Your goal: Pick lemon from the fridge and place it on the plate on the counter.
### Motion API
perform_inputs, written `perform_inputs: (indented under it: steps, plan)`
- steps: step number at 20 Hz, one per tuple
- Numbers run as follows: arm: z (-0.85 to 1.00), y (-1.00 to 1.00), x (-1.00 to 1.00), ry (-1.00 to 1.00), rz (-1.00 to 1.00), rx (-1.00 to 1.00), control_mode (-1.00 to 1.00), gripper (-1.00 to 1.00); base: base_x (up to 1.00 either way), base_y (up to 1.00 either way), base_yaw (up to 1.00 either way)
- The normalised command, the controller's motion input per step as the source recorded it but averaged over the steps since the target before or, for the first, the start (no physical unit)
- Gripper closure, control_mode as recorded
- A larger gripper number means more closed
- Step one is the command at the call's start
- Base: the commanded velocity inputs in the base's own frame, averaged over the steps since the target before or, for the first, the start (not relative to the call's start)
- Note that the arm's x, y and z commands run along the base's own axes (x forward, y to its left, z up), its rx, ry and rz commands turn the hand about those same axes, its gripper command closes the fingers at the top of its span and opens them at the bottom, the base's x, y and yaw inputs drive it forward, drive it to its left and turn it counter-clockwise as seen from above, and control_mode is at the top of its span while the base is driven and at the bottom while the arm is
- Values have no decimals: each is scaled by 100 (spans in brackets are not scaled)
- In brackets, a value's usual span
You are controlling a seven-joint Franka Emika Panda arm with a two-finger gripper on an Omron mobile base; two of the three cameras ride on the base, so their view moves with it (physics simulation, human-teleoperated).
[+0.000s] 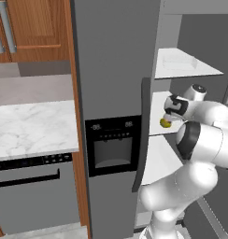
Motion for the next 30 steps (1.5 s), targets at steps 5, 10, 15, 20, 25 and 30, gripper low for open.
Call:
perform_inputs:
  steps: [5, 10, 15, 20, 25, 30]
  plan:
    - [-29, 0, 43, 0, 2, 0, -100, -100, 0, 0, 0]
    - [-32, 0, 38, 0, 3, 0, -100, -100, 0, 0, 0]
    - [-21, 0, 34, 0, 3, 0, -100, -100, 0, 0, 0]
    - [-16, 0, 29, 0, 3, 0, -100, -100, 0, 0, 0]
    - [-8, 0, 22, 0, 2, 0, -100, -100, 0, 0, 0]
    - [-9, 0, 10, 1, 2, 0, -100, -100, 0, 0, 0]
